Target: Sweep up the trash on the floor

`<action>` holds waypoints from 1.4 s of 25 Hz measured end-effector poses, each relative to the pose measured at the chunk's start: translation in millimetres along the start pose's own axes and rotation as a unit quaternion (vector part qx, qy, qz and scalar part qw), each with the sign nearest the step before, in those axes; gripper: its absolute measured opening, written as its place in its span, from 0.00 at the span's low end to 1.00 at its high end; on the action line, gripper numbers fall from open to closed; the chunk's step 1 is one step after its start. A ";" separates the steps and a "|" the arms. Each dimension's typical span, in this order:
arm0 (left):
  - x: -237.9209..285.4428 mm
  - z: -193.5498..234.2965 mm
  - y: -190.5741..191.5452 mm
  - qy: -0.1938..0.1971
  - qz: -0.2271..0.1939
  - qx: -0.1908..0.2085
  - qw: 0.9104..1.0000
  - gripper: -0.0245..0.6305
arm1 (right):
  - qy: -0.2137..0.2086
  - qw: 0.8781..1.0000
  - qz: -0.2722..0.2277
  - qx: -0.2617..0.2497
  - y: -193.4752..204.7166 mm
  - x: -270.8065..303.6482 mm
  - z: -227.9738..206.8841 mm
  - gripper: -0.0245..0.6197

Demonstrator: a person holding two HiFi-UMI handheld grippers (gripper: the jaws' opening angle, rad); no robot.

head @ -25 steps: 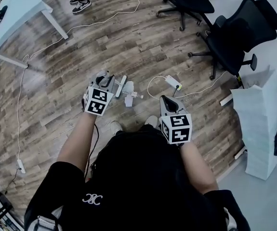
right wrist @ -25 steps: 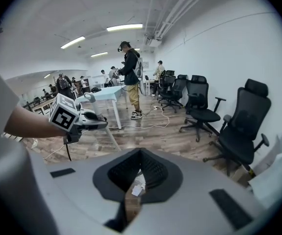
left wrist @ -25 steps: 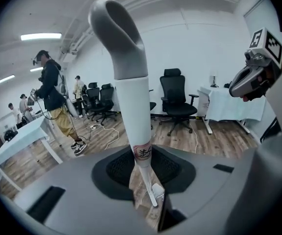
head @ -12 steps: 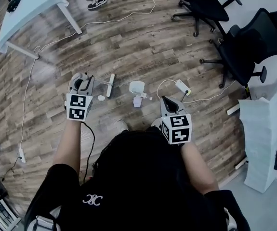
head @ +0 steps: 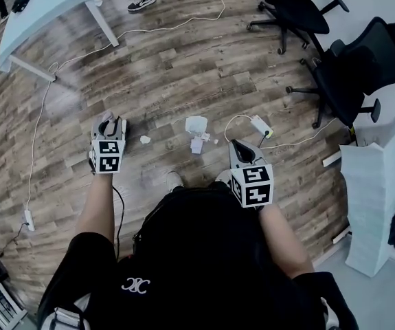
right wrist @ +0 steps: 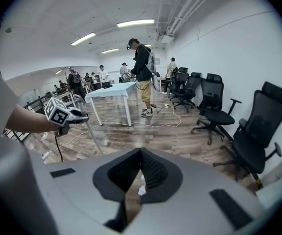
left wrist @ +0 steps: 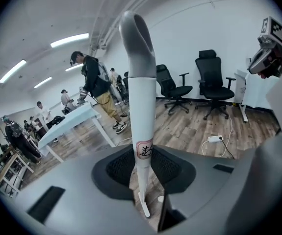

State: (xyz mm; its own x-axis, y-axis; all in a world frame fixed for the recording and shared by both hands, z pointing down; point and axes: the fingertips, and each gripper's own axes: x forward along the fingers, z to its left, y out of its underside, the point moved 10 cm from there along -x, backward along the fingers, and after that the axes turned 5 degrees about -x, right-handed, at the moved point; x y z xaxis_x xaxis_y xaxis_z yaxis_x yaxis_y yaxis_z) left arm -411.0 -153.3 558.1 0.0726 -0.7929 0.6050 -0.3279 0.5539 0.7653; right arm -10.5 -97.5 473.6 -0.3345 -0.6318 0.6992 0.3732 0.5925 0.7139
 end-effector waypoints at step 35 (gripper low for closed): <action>-23.4 -178.3 -102.9 0.171 -0.109 0.013 0.979 0.19 | 0.049 0.998 -0.019 0.028 29.7 -36.7 -70.0 0.06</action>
State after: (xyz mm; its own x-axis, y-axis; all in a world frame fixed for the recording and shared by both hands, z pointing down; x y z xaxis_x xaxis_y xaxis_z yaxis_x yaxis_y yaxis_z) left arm -211.0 -146.5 504.4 0.4534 -0.7573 0.4700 -0.2928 0.3715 0.8811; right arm 73.4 -91.7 466.5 -0.2598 -0.6985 0.6668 0.3117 0.5929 0.7425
